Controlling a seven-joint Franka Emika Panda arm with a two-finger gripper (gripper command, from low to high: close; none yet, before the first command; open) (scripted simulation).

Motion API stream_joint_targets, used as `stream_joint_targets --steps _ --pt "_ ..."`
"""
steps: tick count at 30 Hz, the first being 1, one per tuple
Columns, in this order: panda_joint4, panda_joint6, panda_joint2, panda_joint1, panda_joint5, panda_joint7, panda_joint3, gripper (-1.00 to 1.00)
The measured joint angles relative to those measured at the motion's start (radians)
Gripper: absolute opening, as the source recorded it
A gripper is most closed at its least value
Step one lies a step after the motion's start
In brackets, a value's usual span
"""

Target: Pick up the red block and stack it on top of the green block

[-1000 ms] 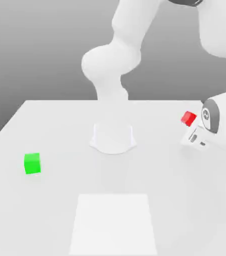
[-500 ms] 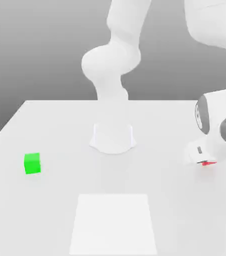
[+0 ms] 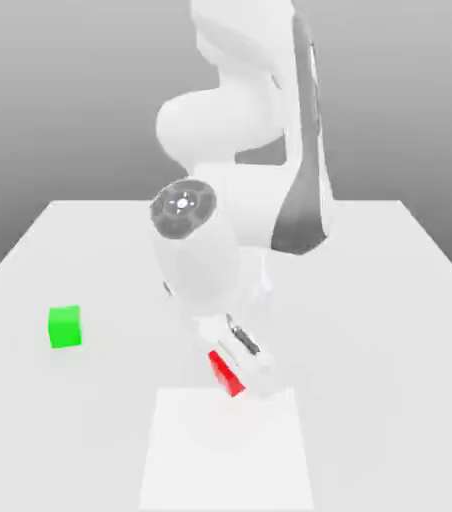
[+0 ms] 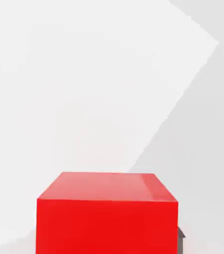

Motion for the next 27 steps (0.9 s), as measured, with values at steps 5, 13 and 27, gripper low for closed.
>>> stream_joint_targets --steps 5,13,27 --pt "-0.064 0.039 -0.154 -0.273 -0.319 0.35 -0.046 -1.0" --pt "-0.153 0.061 -0.362 -0.782 -0.652 0.779 -0.042 -1.0" --pt "-0.184 0.395 -0.118 -0.749 -0.462 0.764 -0.138 1.0"
